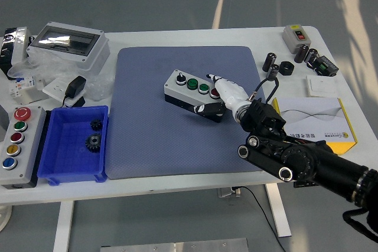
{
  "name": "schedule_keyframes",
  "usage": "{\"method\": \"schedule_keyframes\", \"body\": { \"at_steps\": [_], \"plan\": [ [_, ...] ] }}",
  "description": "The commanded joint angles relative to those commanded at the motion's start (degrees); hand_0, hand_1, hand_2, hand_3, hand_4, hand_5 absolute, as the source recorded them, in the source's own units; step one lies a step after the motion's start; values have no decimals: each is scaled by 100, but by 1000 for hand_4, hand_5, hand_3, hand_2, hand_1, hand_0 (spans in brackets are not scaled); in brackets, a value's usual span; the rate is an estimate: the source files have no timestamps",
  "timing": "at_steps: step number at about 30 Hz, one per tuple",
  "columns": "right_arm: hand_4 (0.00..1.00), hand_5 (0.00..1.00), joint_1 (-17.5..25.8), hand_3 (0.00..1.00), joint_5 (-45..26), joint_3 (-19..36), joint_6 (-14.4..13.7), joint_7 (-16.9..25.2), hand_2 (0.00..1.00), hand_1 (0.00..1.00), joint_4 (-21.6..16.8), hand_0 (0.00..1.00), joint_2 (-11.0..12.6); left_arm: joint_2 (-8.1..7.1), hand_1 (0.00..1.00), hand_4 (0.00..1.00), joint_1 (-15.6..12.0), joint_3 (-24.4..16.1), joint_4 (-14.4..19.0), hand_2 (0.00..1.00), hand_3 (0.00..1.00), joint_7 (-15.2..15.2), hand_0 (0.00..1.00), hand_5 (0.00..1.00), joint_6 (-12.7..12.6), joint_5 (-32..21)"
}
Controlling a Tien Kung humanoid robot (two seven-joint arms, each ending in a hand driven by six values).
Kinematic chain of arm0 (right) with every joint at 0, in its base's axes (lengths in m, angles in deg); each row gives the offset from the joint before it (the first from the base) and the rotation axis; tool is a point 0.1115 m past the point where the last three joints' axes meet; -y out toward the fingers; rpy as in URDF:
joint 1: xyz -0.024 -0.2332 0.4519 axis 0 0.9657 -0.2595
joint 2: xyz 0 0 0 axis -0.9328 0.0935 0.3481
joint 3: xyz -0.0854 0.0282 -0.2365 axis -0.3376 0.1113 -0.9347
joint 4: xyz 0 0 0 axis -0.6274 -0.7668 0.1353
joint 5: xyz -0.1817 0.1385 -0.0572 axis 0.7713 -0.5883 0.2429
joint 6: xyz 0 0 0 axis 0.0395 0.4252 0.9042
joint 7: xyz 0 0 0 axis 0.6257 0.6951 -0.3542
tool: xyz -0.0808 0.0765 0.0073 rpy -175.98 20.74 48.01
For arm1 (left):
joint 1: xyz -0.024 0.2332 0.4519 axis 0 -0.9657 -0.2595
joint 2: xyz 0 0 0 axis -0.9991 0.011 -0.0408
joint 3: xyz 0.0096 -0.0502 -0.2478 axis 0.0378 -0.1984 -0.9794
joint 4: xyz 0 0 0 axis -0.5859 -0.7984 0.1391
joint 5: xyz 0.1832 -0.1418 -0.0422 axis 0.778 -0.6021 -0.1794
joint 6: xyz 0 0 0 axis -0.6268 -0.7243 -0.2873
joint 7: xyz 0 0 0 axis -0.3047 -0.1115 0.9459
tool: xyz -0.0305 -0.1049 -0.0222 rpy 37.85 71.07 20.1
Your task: Pick up the button,place it on the desk,press the button,press the button
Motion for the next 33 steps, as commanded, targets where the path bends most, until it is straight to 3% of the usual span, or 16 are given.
{"method": "schedule_keyframes", "body": {
  "at_steps": [4, 5, 10, 11, 16, 17, 22, 23, 28, 29, 33],
  "plan": [
    [998, 512, -21, 998, -13, -92, -85, -15, 975, 945, 82, 870, -20, 1, 590, 604, 6, 14, 0, 544, 604, 6, 627, 201, 2, -12],
    [998, 492, -27, 998, -17, -121, -125, -19, 836, 725, 115, 440, -26, 2, 587, 602, 8, 16, 0, 543, 604, 7, 627, 202, 3, -13],
    [998, 492, -39, 998, -12, -226, -308, -24, 836, 725, 233, 440, -39, 4, 587, 602, 9, 14, 0, 543, 604, 12, 627, 202, 8, -2],
    [798, 211, -37, 891, -8, -242, -341, -21, 654, 539, 248, 277, -41, 4, 587, 602, 8, 12, 0, 543, 604, 13, 627, 201, 9, 3],
    [798, 211, -16, 891, 13, -324, -449, 24, 654, 539, 272, 277, -46, 11, 587, 602, 4, 18, 0, 543, 604, 25, 627, 201, 11, -2],
    [475, 161, -10, 717, 17, -338, -460, 36, 533, 446, 265, 219, -45, 14, 587, 601, 2, 23, 0, 542, 603, 27, 627, 203, 11, -8],
    [475, 161, 4, 717, 28, -413, -485, 84, 533, 446, 239, 219, -34, 18, 587, 601, -8, 32, 0, 542, 603, 34, 627, 203, 9, -25],
    [192, 2, 5, 534, 27, -430, -492, 100, 446, 397, 237, 179, -30, 18, 585, 600, -9, 35, 0, 543, 602, 36, 627, 201, 8, -31],
    [192, 2, 5, 534, 0, -488, -554, 188, 446, 397, 224, 179, -3, 22, 585, 600, -8, 42, 0, 543, 602, 37, 627, 201, 5, -46],
    [80, 2, 6, 369, -6, -493, -577, 214, 374, 352, 216, 154, 5, 24, 585, 598, -8, 43, 0, 542, 600, 36, 627, 202, 4, -50],
    [80, 2, 10, 369, -12, -485, -655, 340, 374, 352, 145, 154, 55, 28, 585, 598, -8, 38, 0, 542, 600, 34, 627, 202, 2, -50]
  ]
}}
